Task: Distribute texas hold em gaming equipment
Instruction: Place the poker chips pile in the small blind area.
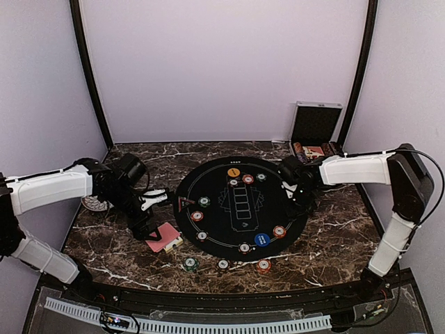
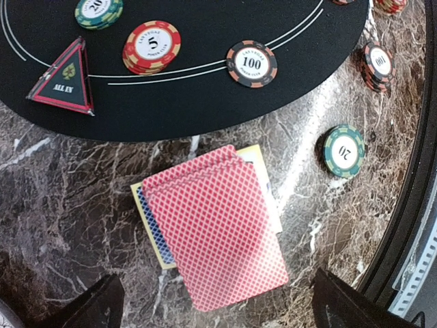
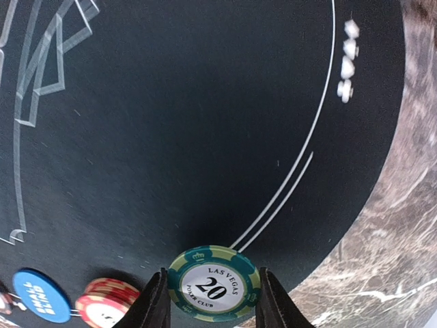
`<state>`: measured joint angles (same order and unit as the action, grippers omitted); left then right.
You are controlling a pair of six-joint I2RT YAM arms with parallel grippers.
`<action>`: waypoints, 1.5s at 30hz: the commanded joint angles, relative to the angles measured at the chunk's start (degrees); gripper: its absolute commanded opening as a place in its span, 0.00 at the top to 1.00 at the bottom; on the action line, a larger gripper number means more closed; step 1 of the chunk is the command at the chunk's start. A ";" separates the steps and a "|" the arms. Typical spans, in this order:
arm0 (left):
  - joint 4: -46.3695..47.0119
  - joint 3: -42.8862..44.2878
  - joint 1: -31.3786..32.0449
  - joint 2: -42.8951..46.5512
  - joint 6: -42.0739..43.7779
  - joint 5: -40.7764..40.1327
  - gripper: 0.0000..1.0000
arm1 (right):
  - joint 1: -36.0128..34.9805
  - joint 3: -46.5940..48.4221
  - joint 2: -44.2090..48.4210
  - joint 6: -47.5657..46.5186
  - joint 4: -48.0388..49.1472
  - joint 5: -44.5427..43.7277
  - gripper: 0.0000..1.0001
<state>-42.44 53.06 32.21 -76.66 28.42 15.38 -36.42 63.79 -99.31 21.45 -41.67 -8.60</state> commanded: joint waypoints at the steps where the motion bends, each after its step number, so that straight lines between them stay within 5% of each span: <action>1: 2.72 -2.39 2.74 -1.26 1.09 -1.66 0.01 | 0.28 -2.84 1.26 1.50 2.59 0.88 0.90; 11: 4.19 -4.51 6.14 -1.84 1.51 -4.68 0.01 | 1.21 -4.62 0.19 1.25 3.93 1.80 0.75; 22: 3.26 -5.07 6.27 -0.86 1.65 -6.12 0.01 | 1.36 -2.66 1.15 0.96 1.62 0.64 0.38; 45: 5.40 -4.79 6.22 -3.74 -3.53 -8.59 0.01 | 0.01 6.85 5.12 2.52 -2.52 0.31 0.12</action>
<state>-36.88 47.81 38.17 -80.03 26.46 7.68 -35.64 68.20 -95.90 23.03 -43.40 -7.70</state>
